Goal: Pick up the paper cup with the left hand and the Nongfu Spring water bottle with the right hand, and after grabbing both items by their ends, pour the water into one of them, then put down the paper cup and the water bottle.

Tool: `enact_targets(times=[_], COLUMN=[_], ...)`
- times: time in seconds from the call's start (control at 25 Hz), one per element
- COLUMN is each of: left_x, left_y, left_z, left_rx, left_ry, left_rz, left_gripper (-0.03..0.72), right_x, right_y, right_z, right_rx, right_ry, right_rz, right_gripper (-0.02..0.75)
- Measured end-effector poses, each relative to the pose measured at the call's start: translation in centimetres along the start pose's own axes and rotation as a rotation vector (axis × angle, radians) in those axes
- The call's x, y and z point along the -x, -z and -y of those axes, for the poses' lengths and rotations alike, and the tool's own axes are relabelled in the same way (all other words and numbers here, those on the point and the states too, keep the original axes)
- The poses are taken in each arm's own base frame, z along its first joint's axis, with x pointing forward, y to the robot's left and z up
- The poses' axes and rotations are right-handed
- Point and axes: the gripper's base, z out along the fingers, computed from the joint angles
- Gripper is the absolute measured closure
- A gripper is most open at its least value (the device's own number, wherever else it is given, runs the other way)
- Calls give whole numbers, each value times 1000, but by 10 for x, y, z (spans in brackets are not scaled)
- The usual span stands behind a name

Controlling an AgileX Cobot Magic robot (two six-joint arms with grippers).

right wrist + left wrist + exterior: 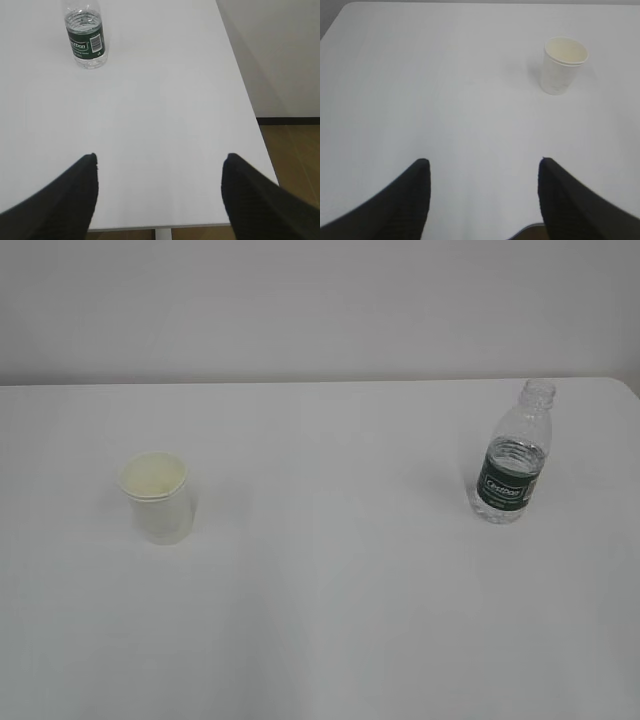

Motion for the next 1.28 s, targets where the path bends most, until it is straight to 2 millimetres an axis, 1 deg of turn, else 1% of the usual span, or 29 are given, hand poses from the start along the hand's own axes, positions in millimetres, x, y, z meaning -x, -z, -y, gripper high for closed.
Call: enact_targets(times=[1.28], left_x=[0], left_y=[0], left_z=[0], left_rx=[0], left_ry=[0], left_rz=[0], left_gripper=[238], right_x=[0], right_y=[0], right_z=[0], right_rx=[0], right_ry=[0], right_rz=[0], right_gripper=[152])
